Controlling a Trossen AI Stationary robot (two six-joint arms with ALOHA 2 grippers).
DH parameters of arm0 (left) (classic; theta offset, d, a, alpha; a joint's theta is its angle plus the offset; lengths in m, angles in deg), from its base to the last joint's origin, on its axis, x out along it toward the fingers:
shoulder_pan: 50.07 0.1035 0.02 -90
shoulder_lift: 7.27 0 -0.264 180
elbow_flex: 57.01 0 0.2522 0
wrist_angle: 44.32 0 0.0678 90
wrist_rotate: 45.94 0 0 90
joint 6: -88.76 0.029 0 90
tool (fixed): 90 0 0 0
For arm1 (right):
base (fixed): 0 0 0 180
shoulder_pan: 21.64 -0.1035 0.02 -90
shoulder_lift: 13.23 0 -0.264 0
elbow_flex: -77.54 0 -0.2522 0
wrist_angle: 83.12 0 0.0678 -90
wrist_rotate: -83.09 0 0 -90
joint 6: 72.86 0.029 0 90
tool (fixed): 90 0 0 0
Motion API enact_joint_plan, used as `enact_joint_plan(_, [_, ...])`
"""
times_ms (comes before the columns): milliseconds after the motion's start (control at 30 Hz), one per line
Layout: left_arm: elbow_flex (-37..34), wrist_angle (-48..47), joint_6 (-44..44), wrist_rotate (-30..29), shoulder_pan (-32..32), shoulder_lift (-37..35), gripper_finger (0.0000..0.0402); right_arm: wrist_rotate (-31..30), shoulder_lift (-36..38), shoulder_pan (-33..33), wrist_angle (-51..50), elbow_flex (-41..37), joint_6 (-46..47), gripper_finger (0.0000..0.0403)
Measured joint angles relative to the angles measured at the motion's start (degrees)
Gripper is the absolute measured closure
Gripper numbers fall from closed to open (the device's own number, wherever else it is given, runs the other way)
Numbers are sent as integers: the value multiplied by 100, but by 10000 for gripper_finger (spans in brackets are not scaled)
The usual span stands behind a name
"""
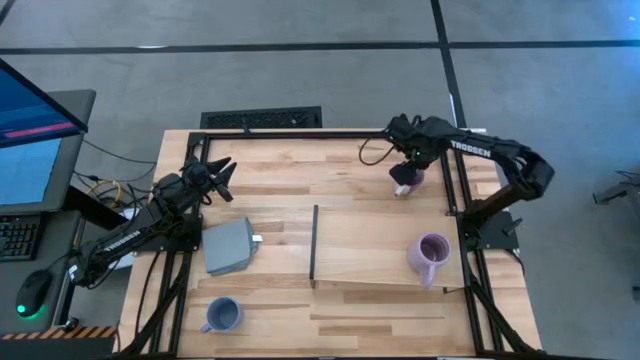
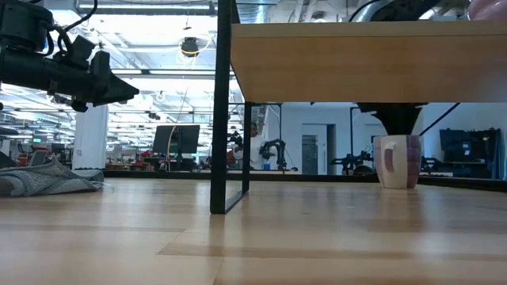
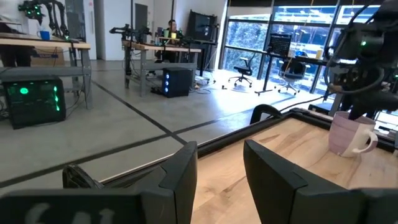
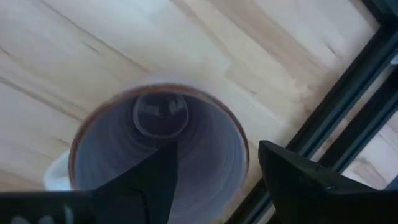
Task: Stack small to large cups/mugs on shelf
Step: Put the purple mug on the shelf
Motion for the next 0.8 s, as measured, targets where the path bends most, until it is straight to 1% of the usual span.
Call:
enact_joint_plan(100, [1,2,-4,-2,-2,0,280,-23,-25,2,152,-38,-14,164])
enact_joint_plan(167, [1,2,-4,-4,0,-2,280,-23,-25,4,247,-38,-14,177])
enact_joint_plan(267, [1,2,-7,-7,0,-1,280,-21,-14,69,233,-38,-16,211])
enact_joint_plan(533, [2,2,-11,-13,0,0,280,-23,-14,245,232,-38,-130,330])
enact_joint_plan(667, [2,2,-13,-13,-1,-1,280,-20,-11,293,273,-37,-181,367])
enact_joint_plan(800, [2,2,-13,-13,-2,0,280,-3,4,291,271,-31,-313,387])
